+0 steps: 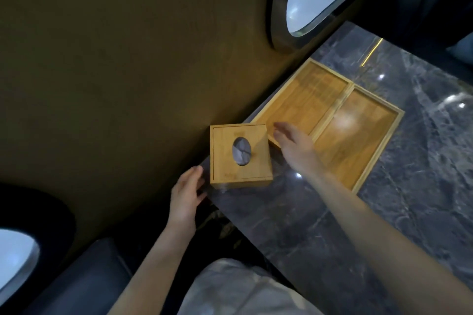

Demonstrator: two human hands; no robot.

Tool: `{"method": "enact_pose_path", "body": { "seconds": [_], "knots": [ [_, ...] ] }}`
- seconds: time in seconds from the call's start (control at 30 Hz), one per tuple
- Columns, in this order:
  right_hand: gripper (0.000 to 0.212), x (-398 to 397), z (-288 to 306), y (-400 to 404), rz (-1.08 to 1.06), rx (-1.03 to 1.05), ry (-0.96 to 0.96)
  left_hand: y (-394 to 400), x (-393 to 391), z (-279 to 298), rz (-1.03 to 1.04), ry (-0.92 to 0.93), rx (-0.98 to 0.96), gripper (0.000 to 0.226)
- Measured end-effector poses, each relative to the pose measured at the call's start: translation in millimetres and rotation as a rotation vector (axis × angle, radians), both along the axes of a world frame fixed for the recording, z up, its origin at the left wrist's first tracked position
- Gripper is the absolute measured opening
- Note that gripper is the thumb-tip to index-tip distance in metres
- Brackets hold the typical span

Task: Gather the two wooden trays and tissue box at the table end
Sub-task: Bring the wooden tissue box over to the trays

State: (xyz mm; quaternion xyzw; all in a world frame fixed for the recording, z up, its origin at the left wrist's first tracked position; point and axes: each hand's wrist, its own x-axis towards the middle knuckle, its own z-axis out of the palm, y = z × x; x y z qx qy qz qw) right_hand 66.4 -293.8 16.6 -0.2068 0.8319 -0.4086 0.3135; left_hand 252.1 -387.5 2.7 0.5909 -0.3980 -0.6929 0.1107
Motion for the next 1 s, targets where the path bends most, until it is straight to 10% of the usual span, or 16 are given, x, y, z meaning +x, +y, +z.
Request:
{"method": "enact_pose_path", "body": {
  "seconds": [0.3,1.0],
  "knots": [
    [0.035,-25.2,0.8,-29.4,0.113,-0.018,-0.242,-0.2,0.6,24.3,0.418,0.391,0.712,0.075],
    [0.051,-11.4,-12.0,4.6,-0.126,-0.178,-0.546,-35.0,-6.9,41.5,0.27,0.329,0.624,0.066]
  ]
}}
